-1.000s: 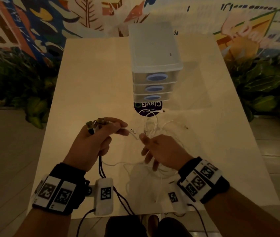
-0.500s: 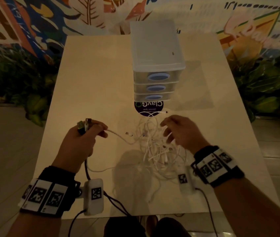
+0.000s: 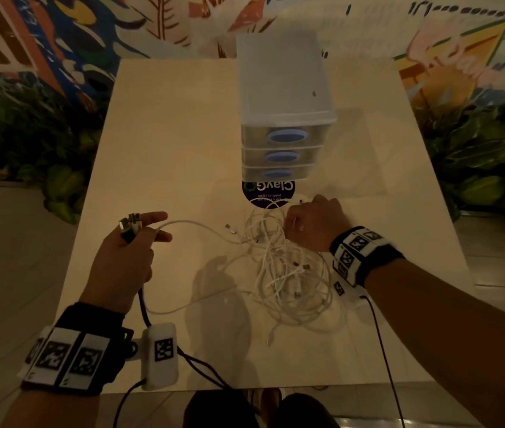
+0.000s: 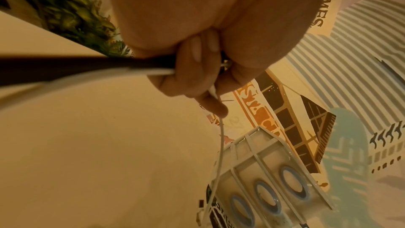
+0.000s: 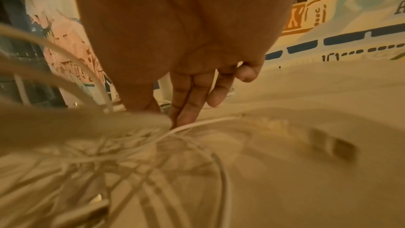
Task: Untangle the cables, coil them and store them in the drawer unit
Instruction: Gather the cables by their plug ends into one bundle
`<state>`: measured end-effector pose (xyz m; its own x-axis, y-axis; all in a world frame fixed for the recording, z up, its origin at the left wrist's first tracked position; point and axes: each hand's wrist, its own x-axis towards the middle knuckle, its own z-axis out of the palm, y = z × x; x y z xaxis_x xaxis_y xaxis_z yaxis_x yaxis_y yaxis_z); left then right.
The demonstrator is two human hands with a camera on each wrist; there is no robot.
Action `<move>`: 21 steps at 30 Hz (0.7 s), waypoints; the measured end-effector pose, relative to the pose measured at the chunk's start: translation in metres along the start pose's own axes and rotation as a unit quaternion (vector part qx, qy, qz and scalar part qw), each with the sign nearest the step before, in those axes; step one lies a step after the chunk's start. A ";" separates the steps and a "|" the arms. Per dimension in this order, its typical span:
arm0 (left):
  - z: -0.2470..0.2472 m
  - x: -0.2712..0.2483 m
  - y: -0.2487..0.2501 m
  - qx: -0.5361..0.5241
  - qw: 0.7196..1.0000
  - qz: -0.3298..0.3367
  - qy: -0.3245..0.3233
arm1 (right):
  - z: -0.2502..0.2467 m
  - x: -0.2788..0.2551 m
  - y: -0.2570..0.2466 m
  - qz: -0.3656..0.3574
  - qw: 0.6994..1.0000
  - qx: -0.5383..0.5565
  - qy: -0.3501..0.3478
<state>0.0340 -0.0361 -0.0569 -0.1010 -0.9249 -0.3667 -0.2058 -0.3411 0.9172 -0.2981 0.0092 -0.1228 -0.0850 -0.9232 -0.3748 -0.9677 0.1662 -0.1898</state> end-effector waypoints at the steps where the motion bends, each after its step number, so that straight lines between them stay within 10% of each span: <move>1: -0.001 0.000 -0.001 0.001 1.000 -0.002 0.003 | -0.001 -0.001 0.000 0.003 1.000 -0.009 -0.018; 21: 0.003 0.003 -0.008 0.020 1.000 -0.020 0.011 | -0.030 -0.019 0.027 0.023 0.966 0.256 0.025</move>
<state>0.0326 -0.0355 -0.0653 -0.0703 -0.9143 -0.3988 -0.2480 -0.3712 0.8948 -0.3292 0.0213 -0.0938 -0.1490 -0.9243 -0.3514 -0.7195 0.3451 -0.6027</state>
